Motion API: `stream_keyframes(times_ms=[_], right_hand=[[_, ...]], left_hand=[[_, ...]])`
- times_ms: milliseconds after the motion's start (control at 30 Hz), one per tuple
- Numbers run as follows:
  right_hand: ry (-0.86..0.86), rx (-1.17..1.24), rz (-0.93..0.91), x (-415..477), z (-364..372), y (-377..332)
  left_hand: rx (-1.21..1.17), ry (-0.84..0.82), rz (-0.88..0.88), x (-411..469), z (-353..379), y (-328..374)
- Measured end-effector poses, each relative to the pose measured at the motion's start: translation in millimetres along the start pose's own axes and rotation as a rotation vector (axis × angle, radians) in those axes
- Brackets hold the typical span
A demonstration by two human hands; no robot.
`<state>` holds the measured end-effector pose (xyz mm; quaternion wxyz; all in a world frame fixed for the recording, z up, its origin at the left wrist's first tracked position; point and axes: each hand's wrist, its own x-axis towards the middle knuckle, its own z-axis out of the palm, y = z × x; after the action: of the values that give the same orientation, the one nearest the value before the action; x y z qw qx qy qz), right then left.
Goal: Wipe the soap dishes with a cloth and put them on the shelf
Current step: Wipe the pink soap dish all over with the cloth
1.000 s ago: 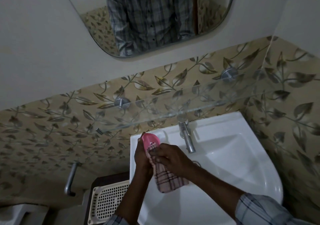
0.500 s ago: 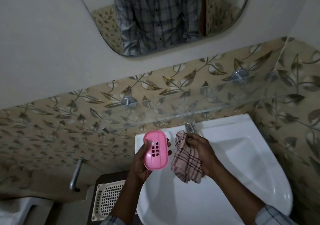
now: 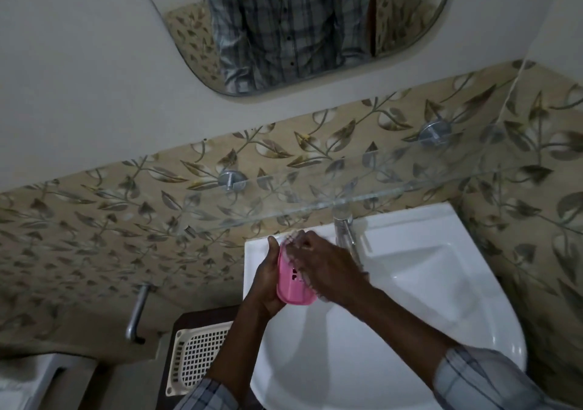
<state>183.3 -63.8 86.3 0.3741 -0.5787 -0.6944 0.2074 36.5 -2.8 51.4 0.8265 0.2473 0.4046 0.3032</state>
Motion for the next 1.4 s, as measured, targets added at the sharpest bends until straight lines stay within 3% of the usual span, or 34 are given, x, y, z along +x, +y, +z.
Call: stream_keyframes(times_ms=[67,133,200,267,300,433,600,733,800,900,1033,1133,1233,1300,1400], right_hand=[[-0.188,-0.087,-0.193,-6.1,7.4,0.7],[-0.402,-0.064,-0.195,-9.2,-2.6,12.9],[-0.325,0.043,-0.054,-3.4,-12.2,23.9],[-0.022,0.247,0.132,5.7,-24.1,30.0],[0.072,0.285,0.14,9.6,-29.6,31.5],[-0.066,0.102,-0.023,16.1,-23.2,24.4],[0.095,0.23,0.391,-1.3,6.1,23.2],[0.066,0.835,0.832,-18.0,7.6,24.9],[-0.014,1.043,0.898,-26.2,16.7,10.9],[-0.013,1.122,0.948,-36.4,29.1,-3.8],[0.137,1.023,0.769,-38.3,18.0,-0.4],[0.136,0.712,0.517,-41.9,15.8,-1.9],[0.111,0.36,0.495,-45.7,25.6,4.1],[0.134,0.314,0.515,-50.5,30.2,10.2],[-0.001,0.255,0.413,-61.0,37.5,20.2]], left_hand=[[0.038,0.06,0.008,2.7,2.2,4.5],[0.062,0.103,0.019,1.6,-1.1,8.1],[0.174,0.068,0.052,0.4,-7.0,7.4],[0.395,0.07,0.16,-1.8,-14.2,4.3],[0.5,0.078,0.228,-5.3,-14.9,3.3],[0.654,0.058,0.42,-17.5,-4.4,-2.9],[0.394,0.195,0.48,-21.0,10.2,-15.0],[0.207,0.326,0.481,-17.7,14.9,-11.8],[0.186,0.355,0.557,-13.3,24.7,-10.1],[0.356,0.523,0.685,-3.4,38.0,-6.1],[0.545,0.599,0.673,-0.4,28.7,-0.5],[0.65,0.542,0.585,-0.6,22.2,-4.3],[0.643,0.44,0.514,-2.5,16.2,-13.3],[0.646,0.487,0.509,-4.2,10.8,-18.0],[0.585,0.664,0.5,-3.8,2.8,-18.4]])
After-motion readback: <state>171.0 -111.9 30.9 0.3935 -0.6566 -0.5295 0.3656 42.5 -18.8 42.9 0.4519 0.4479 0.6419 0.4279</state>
